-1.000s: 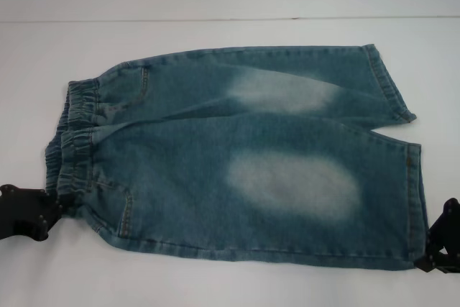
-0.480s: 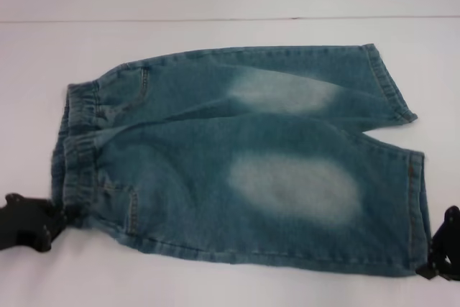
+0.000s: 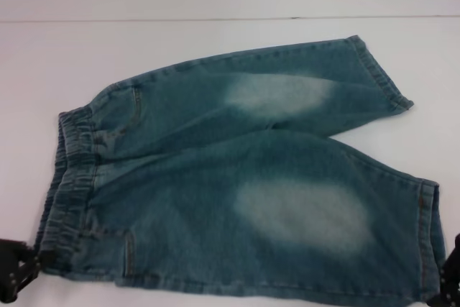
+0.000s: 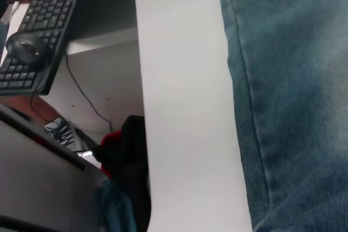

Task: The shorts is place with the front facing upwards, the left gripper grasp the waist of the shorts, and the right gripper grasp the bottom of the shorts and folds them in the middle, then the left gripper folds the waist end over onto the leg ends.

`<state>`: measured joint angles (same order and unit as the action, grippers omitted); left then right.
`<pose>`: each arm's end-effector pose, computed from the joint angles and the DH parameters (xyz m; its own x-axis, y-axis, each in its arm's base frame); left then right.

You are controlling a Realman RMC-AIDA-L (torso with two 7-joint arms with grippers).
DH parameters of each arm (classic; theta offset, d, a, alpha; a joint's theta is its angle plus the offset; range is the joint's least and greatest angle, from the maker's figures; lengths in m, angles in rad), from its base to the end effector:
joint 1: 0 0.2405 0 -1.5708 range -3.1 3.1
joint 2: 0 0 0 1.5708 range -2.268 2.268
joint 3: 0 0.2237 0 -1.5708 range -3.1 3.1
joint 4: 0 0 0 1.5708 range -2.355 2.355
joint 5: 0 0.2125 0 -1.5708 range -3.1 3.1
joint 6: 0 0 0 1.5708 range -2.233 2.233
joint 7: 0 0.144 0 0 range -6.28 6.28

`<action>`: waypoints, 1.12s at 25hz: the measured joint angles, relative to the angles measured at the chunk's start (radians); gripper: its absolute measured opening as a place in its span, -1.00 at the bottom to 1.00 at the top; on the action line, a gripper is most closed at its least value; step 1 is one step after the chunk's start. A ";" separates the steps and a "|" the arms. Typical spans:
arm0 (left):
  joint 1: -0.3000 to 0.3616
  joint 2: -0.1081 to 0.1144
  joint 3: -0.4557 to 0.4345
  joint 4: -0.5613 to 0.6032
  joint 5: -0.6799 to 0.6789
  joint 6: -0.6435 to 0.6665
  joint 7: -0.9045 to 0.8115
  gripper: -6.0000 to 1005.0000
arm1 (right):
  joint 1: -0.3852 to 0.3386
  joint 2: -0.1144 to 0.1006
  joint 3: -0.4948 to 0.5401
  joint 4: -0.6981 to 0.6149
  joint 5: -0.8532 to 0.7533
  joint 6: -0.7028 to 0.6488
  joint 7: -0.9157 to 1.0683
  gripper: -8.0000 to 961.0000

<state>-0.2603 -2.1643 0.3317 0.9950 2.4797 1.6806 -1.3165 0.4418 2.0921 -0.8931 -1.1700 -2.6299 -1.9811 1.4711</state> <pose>-0.3482 0.2137 0.0599 0.7826 0.5645 0.2626 0.6226 -0.7087 -0.3319 0.2609 0.2526 0.0557 0.9355 -0.2488 0.2509 -0.2829 -0.9528 0.1098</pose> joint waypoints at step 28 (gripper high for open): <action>-0.111 0.013 -0.139 0.041 -0.161 -0.002 -0.094 -0.90 | 0.087 -0.019 0.304 -0.045 0.185 0.184 -0.098 -0.91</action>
<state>-0.3718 -2.1511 0.1925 1.0357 2.3185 1.6786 -1.4102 0.5292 2.0727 -0.5895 -1.2154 -2.4453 -1.7971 1.3733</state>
